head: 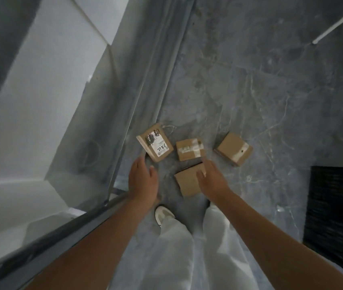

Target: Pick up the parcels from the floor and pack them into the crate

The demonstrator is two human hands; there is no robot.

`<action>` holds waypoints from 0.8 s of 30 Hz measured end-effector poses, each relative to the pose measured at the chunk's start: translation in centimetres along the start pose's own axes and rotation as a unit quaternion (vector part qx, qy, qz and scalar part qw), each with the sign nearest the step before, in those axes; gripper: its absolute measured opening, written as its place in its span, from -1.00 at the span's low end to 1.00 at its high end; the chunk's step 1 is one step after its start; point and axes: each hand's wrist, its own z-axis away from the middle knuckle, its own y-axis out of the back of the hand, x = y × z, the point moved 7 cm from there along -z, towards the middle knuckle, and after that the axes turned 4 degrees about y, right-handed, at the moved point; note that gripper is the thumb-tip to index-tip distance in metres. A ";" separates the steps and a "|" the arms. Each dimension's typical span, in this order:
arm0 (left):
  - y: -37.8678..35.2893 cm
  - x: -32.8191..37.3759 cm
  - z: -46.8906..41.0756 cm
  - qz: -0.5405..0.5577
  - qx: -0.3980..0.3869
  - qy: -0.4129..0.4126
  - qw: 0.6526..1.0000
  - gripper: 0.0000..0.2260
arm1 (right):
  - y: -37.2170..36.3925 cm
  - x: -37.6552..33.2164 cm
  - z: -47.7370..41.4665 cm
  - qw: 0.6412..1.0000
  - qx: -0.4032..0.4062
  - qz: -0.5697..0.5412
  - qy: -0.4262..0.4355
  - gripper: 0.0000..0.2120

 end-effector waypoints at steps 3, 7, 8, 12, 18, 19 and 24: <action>-5.7 -3.6 -4.8 0.000 -0.005 0.018 1.000 -0.58 | -6.4 3.4 -4.6 0.998 -0.067 0.021 -0.004 -0.48; -10.9 -7.3 -11.6 0.016 0.023 0.023 0.999 -0.61 | -13.0 7.0 -11.4 0.995 -0.093 -0.033 -0.034 -0.47; -11.9 -8.1 -13.7 0.020 0.029 0.023 0.999 -0.61 | -14.3 7.6 -13.0 0.992 -0.092 -0.069 -0.049 -0.49; -14.6 -9.5 -23.0 0.011 0.056 -0.014 0.998 -0.63 | -20.2 9.8 -19.5 0.954 -0.124 -0.242 -0.127 -0.61; -16.3 -9.5 -31.5 0.069 0.051 0.051 0.995 -0.75 | -26.5 9.5 -27.9 0.867 -0.118 -0.447 -0.183 -0.49; -16.9 -10.0 -31.6 0.088 0.037 0.073 0.993 -0.74 | -27.1 9.2 -28.2 0.834 -0.116 -0.501 -0.201 -0.50; -14.7 -10.4 -27.6 0.121 0.097 0.072 0.985 -0.72 | -24.9 7.4 -26.6 0.767 -0.090 -0.602 -0.204 -0.59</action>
